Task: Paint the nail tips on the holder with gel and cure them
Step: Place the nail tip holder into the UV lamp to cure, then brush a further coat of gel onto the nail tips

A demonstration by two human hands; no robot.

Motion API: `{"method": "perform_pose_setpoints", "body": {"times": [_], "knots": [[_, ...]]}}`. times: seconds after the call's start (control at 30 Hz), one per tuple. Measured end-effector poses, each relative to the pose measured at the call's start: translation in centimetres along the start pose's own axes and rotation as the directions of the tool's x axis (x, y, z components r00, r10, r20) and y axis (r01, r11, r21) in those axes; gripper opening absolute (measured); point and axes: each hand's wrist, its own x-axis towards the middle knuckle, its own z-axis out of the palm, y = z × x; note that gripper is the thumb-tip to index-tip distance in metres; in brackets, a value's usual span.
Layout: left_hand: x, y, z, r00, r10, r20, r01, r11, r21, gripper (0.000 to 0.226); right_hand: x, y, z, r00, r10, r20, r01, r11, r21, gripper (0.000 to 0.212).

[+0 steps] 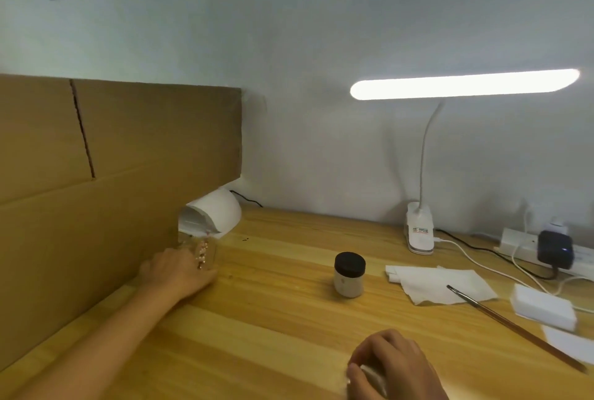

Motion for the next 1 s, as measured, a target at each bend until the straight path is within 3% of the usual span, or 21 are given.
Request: {"method": "perform_pose_setpoints", "body": {"times": [0.1, 0.27, 0.43, 0.53, 0.63, 0.73, 0.8, 0.87, 0.93, 1.0], "knots": [[-5.1, 0.1, -0.5, 0.993, 0.118, -0.016, -0.119, 0.990, -0.071, 0.045, -0.7, -0.2, -0.1, 0.999, 0.041, -0.017, -0.040, 0.998, 0.057, 0.004], [-15.9, 2.6, -1.8, 0.923, 0.380, -0.064, -0.385, 0.910, -0.156, 0.049, -1.3, -0.2, -0.6, 0.974, 0.126, -0.189, -0.088, 0.976, 0.197, 0.031], [-21.5, 9.9, -3.2, 0.693, 0.721, -0.003, -0.701, 0.673, -0.234, 0.062, -0.7, 1.4, -3.6, 0.908, 0.319, -0.272, -0.160, 0.864, 0.477, 0.029], [-22.7, 16.0, -3.3, 0.562, 0.827, 0.036, -0.776, 0.541, -0.324, 0.072, -0.4, 3.3, -6.3, 0.808, 0.441, -0.391, -0.147, 0.794, 0.590, 0.032], [-23.0, 20.9, -4.0, 0.418, 0.908, -0.012, -0.847, 0.385, -0.365, 0.065, -0.8, 6.5, -9.1, 0.729, 0.430, -0.533, -0.151, 0.860, 0.487, 0.026], [-21.9, 23.7, -3.6, 0.330, 0.934, -0.135, -0.863, 0.242, -0.443, 0.036, -2.3, 9.9, -10.7, 0.758, 0.334, -0.560, -0.237, 0.941, 0.240, 0.020], [-20.5, 23.9, -2.6, 0.388, 0.875, -0.289, -0.849, 0.218, -0.481, 0.019, -3.4, 11.5, -10.6, 0.808, 0.331, -0.487, -0.302, 0.943, 0.140, 0.017], [-18.9, 23.7, -1.7, 0.493, 0.770, -0.405, -0.834, 0.284, -0.474, 0.024, -4.2, 12.4, -10.7, 0.837, 0.384, -0.389, -0.379, 0.921, 0.094, 0.012], [-17.2, 23.2, -1.1, 0.599, 0.669, -0.440, -0.777, 0.355, -0.520, 0.029, -4.4, 12.7, -10.9, 0.859, 0.398, -0.323, -0.418, 0.909, 0.008, 0.012], [-16.1, 23.2, -0.8, 0.665, 0.651, -0.366, -0.695, 0.360, -0.622, 0.036, -4.6, 12.6, -11.0, 0.880, 0.386, -0.277, -0.430, 0.896, -0.115, 0.017]]}}
